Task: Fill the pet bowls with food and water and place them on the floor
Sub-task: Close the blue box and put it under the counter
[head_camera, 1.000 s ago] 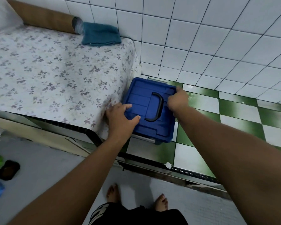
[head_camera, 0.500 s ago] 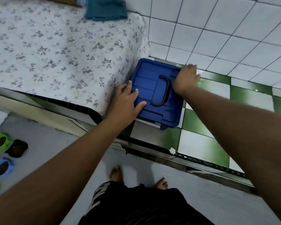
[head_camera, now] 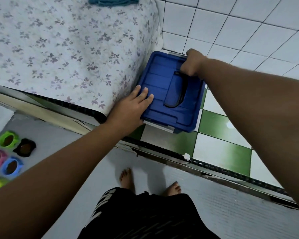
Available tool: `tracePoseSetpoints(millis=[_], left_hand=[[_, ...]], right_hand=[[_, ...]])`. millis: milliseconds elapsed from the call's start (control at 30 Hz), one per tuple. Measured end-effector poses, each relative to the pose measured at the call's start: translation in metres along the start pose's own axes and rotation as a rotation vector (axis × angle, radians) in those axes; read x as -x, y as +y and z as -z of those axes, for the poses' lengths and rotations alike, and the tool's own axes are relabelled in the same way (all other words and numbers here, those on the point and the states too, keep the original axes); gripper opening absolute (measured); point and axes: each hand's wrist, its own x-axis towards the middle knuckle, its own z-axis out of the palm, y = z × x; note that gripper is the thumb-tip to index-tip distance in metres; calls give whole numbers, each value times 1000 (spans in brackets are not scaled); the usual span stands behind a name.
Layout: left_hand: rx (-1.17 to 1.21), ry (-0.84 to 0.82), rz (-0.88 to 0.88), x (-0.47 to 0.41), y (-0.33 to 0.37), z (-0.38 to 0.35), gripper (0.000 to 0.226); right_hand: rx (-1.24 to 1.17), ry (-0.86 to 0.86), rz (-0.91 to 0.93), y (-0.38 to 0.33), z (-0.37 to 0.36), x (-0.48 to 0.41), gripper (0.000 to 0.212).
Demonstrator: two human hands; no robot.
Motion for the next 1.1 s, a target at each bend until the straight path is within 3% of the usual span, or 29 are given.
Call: tracePoseSetpoints(millis=[133,300,567,800,1100], left_hand=[[13,-22,-23,-2,-5,4,95],[-76,-28,-44,-1,-6,1,96],[-155,-14,-62,1,-4,0,91],[-67,-87,-27,2,-2,12,91],[177,-51,17,5,-4,4,88]], right_hand=[[-71,12,13,1,0,1,57],[-108,82,63,9,-4,8,64],[-289,190,160,22,-12,18,48],[-281,207,173,21,-14,19,45],[-228,134,164,28,-13,11,51]])
